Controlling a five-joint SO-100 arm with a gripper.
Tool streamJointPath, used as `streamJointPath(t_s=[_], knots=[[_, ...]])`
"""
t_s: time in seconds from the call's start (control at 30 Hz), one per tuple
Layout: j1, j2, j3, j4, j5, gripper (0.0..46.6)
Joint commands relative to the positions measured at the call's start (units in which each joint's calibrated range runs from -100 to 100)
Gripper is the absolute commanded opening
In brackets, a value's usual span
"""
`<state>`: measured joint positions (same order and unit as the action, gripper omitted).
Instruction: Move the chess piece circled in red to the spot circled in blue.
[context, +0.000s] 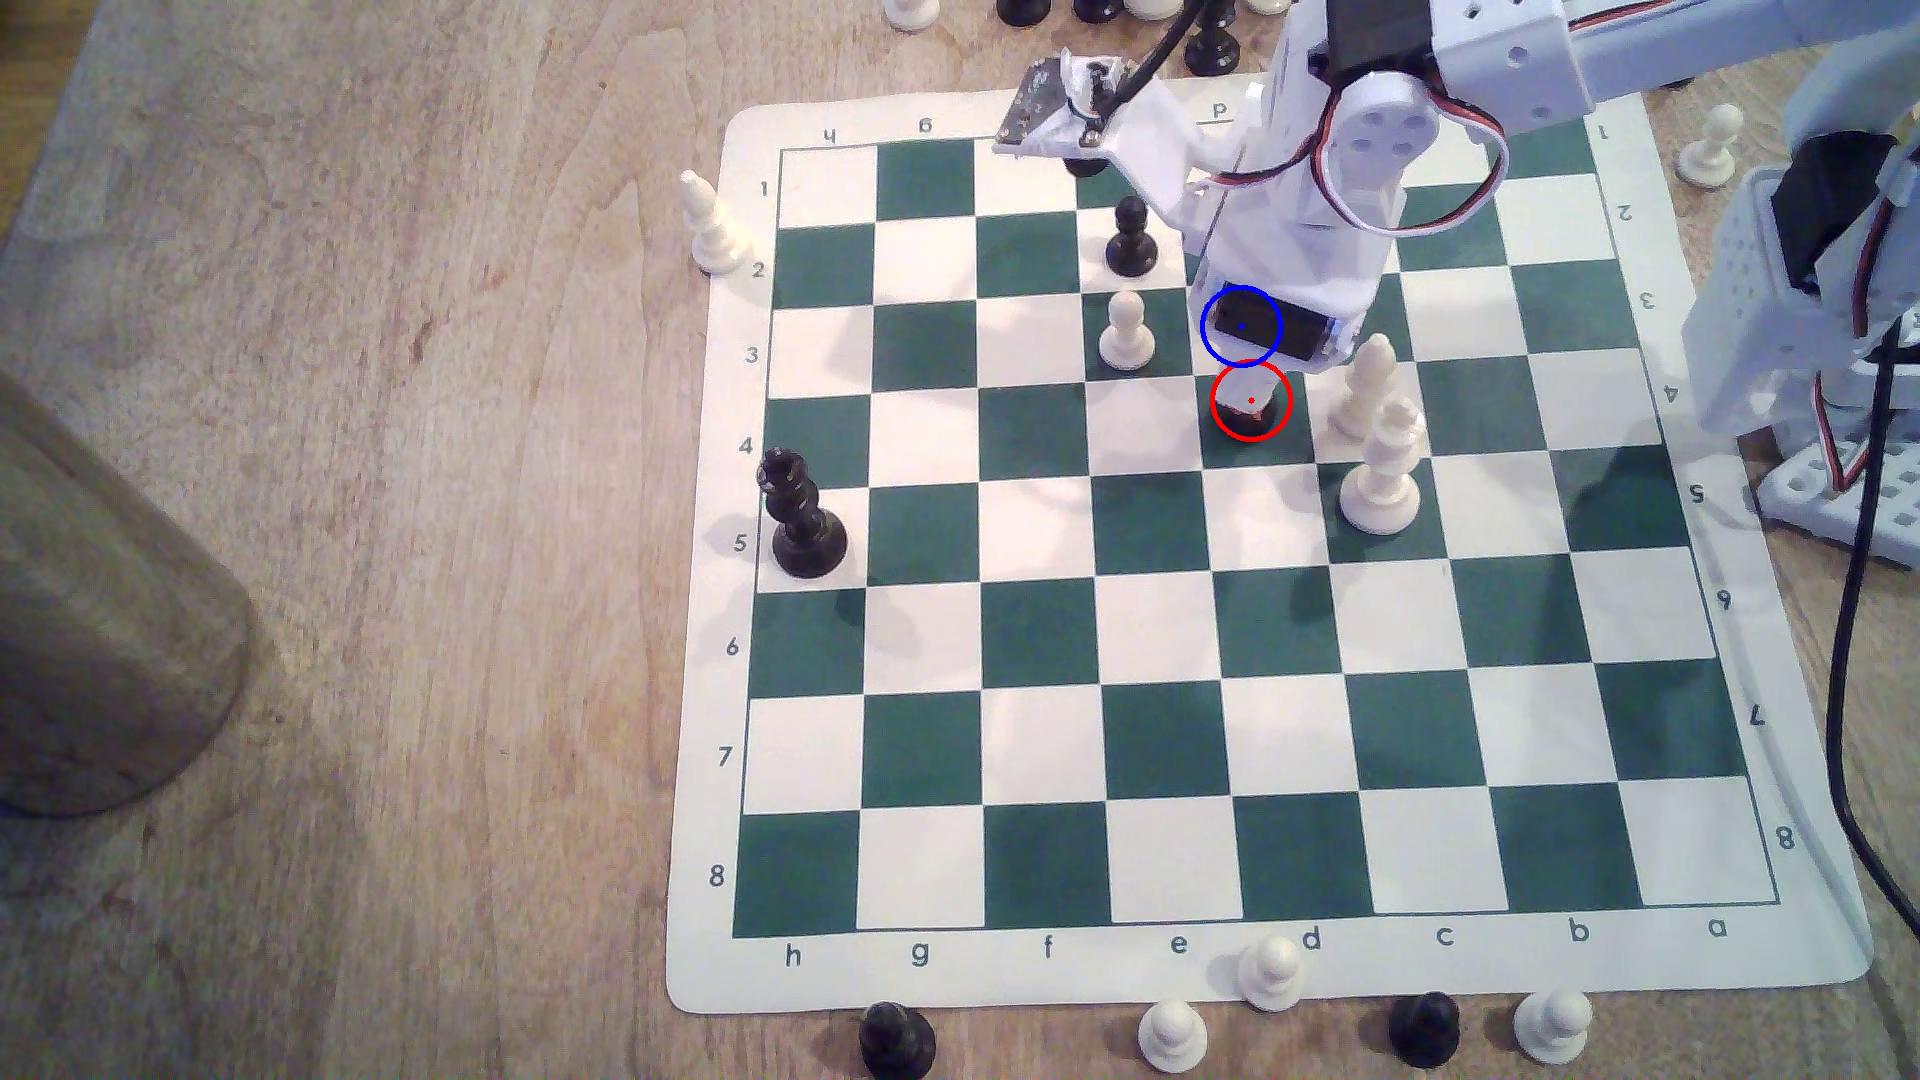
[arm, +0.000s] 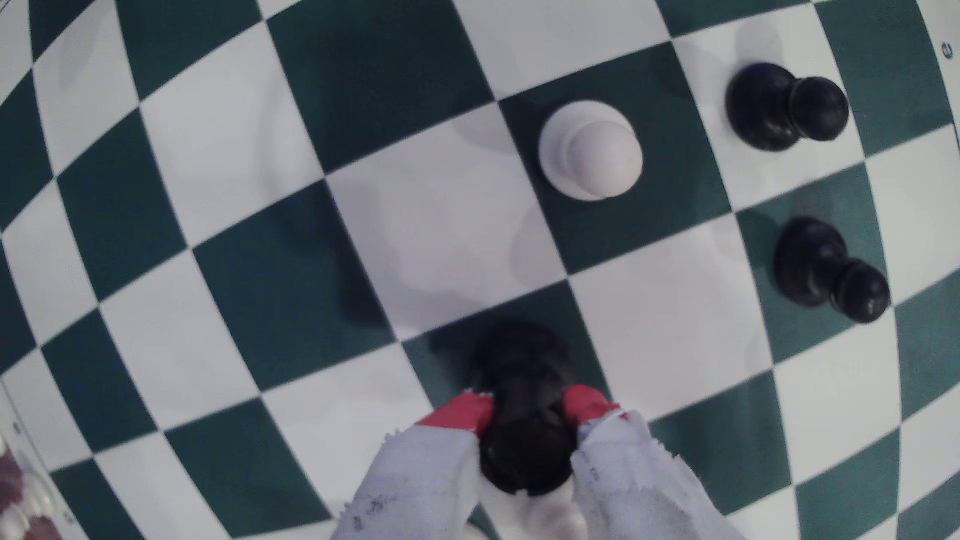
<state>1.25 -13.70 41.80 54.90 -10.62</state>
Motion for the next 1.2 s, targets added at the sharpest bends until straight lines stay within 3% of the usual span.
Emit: streamJointPath(t_s=[0.0, 0.47, 0.8, 1.17], knots=[[0.1, -0.9, -4.5, -0.4, -0.2, 0.3], [1.5, -16.4, -6.7, 8.5, 0.6, 0.3], [7.2, -8.5, -6.5, 5.5, 1.8, 0.3], [8.7, -0.5, -6.8, 1.4, 1.9, 0.3]])
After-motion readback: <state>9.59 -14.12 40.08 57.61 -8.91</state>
